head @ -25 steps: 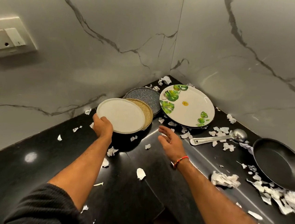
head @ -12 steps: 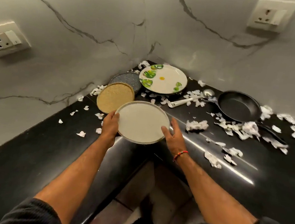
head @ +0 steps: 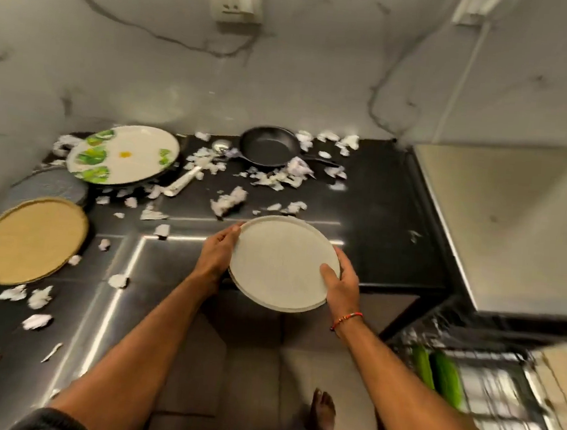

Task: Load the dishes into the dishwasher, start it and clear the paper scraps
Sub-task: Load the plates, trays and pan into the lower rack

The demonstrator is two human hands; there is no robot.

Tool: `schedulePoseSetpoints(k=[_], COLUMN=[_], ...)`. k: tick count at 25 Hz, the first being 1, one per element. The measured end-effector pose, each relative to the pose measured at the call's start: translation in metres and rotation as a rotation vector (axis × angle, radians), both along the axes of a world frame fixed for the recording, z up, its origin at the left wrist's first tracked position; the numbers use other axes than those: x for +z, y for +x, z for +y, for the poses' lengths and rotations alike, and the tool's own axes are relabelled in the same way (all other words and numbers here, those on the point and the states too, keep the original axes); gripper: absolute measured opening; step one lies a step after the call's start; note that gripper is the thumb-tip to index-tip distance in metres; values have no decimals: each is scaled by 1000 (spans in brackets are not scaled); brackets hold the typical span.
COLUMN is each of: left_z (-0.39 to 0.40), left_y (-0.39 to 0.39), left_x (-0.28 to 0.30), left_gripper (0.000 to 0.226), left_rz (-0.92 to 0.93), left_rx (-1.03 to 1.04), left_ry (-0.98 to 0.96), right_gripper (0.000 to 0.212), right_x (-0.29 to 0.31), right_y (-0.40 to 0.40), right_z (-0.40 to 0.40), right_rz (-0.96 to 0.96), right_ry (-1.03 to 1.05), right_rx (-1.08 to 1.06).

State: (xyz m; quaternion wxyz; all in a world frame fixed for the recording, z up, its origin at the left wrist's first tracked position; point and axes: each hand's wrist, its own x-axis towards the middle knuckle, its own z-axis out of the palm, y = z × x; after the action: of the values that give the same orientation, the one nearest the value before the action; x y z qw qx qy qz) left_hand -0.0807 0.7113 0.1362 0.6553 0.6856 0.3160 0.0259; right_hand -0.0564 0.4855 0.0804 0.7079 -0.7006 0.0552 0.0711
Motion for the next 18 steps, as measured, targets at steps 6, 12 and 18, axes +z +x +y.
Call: schedulePoseSetpoints(k=[6, 12, 18], left_z=[-122, -241, -359], left_y=[-7, -14, -12], left_x=[-32, -47, -72], left_gripper=[31, 30, 28], left_rz=[3, 72, 137], left_rx=[-423, -669, -739], left_ry=[-5, 40, 140], right_gripper=[48, 62, 35], right_x=[-28, -84, -75], right_y=[-77, -126, -160], right_z=[-122, -217, -320], right_rz=[83, 189, 266], right_ry=[9, 137, 226], right_rx=[-337, -611, -639])
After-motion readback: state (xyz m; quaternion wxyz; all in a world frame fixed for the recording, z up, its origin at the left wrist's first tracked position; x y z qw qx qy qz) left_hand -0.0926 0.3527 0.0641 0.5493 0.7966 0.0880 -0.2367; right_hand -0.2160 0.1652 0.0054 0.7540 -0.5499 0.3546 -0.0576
